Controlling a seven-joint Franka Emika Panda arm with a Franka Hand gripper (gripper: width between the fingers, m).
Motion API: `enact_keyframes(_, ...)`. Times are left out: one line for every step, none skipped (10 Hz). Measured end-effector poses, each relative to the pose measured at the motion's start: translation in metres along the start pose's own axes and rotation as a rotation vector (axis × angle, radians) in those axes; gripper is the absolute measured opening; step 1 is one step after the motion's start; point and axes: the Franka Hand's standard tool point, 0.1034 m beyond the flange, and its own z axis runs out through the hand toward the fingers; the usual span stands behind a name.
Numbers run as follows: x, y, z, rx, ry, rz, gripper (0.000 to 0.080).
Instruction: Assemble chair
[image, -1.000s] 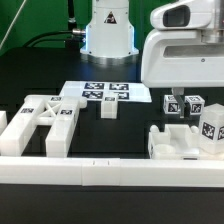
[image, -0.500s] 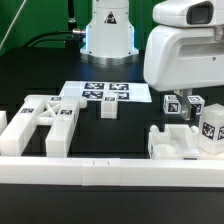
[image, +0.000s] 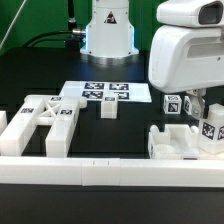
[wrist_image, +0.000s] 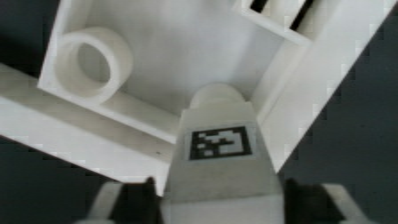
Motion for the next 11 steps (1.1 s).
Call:
enact_keyframes(0.0,-0.0002,0.0,0.001,0.0,0.027,0.0282)
enact_keyframes(0.0,-0.0003,0.0001,0.002,0.0,0.105,0.0285)
enact_keyframes(0.0001,-0.0006,0.0001,0.002,0.0,0.188,0.0285)
enact_keyframes(0.0006,-0.0013,0.0005,0.004,0.008,0.345,0.0285)
enact_keyframes(0.0008,-0.0037,0.0008,0.002,0.018,0.512,0.0285)
enact_keyframes(0.0011,-0.0044,0.001,0.009,0.032,0.694,0.0285)
enact_keyframes(0.0016,-0.0035,0.0012,0.026,0.047,0.847,0.0285)
enact_keyframes(0.0017,-0.0038,0.0012,0.034,0.045,0.958,0.0285)
enact_keyframes(0.0019,-0.0045,0.0013,0.039,0.043,1.044,0.0285)
enact_keyframes(0.0024,-0.0068,0.0016,0.049,0.037,1.209,0.0285)
enact_keyframes(0.0035,-0.0097,0.0014,0.041,0.022,1.337,0.0285)
